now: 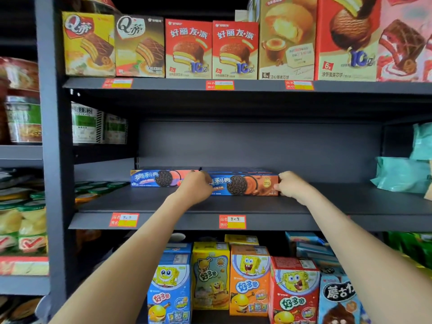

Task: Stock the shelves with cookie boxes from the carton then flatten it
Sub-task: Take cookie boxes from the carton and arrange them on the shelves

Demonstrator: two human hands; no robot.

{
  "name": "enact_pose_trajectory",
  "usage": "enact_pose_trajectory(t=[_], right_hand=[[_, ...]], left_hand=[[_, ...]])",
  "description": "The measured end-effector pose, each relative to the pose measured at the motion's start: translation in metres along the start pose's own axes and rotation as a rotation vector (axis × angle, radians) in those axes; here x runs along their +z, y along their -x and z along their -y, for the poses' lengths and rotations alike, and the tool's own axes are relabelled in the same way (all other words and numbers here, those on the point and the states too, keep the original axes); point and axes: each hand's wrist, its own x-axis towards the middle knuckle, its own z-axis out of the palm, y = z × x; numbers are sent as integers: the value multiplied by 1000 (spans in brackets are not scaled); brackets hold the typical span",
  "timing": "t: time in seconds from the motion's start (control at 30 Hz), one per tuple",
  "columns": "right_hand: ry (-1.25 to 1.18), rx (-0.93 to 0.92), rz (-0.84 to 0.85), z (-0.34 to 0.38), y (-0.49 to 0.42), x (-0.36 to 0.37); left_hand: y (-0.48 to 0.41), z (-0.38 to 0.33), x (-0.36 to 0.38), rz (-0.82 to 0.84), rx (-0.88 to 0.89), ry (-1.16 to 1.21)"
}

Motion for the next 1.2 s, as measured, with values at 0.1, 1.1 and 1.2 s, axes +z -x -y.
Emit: enact_pose_trajectory(t=[0.1,1.1,1.2], right_hand=[[38,4,1,2,2,0],[150,-373,-105,-99,299,92],[176,-211,113,-156,331,132]], left_hand=[[0,2,0,-14,-22,106],[244,-41,179,118,25,473],[286,-30,238,380,-47,382]])
